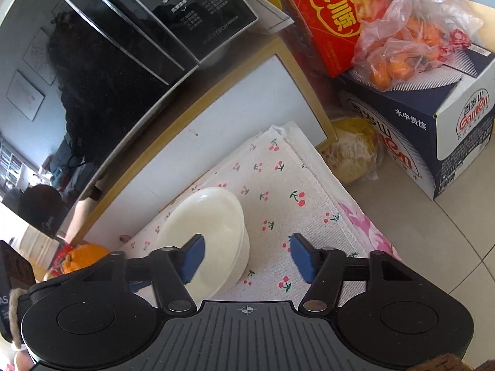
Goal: Organize plates and bowls
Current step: 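Close the right tool on the small white bowl's rim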
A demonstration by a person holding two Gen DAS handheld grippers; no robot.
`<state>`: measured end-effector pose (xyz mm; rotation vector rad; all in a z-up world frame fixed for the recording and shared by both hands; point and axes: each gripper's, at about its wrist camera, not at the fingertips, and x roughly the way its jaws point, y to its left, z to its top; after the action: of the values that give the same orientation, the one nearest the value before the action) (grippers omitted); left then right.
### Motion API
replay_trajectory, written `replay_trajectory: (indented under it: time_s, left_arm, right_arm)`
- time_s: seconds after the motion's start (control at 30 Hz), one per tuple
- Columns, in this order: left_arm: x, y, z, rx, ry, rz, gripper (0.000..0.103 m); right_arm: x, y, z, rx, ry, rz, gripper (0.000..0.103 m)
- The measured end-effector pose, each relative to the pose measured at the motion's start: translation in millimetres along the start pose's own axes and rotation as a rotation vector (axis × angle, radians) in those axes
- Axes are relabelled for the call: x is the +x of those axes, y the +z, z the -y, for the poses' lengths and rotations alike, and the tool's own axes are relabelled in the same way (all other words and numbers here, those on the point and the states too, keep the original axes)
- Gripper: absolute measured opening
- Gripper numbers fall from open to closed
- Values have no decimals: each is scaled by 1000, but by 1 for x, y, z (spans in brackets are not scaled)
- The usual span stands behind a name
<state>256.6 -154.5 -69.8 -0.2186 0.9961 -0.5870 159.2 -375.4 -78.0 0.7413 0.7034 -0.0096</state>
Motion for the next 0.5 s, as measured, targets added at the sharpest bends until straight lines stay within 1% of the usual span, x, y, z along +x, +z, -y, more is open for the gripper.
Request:
replay_trajectory:
  time_s: [0.03,0.13,0.27,0.3,0.4,0.5]
  left_arm:
    - [1,0,-1,-5,-1,-2,33]
    - [2,-1,-6,-22,-6,-1,23]
    - [1,-3,-9,-42,-22,8,19]
    - [0,-3,-8,-42,-24,10,17]
    - [-1,-3,-6,-34,-26,20,11]
    - [-7,-3,-5,-22,-15,33,10]
  right_arm:
    - [2,-1,-1,-7,-2,0,43]
    - [6,-3,-1,-11,0,-5,29]
    - [11,-5,-5,-37,-10,-3,18]
    - [11,-6,-6,-42,-7,-2,15]
    - [11,-7,-11,-64,-6,4,10]
    - [10,-9,-15,-77,-10,5,10]
